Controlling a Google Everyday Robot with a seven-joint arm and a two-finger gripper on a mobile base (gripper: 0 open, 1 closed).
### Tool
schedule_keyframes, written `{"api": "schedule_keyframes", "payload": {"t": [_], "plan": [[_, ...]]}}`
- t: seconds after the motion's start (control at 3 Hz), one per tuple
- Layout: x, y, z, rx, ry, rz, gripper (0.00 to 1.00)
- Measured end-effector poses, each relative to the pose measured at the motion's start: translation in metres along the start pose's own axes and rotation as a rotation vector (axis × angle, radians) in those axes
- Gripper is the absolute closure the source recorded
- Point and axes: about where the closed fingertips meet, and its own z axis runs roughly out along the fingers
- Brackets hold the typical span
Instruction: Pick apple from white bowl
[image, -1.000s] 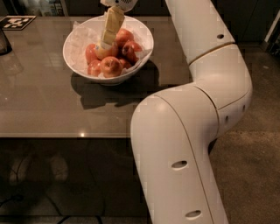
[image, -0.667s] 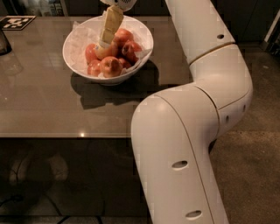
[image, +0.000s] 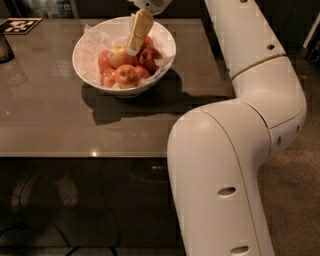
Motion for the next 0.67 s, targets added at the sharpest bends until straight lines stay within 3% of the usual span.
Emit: {"api": "schedule_keyframes", "payload": {"t": [0.67], "plan": [[0.0108, 0.0059, 0.0045, -0.019, -0.037, -0.065, 0.0]]}}
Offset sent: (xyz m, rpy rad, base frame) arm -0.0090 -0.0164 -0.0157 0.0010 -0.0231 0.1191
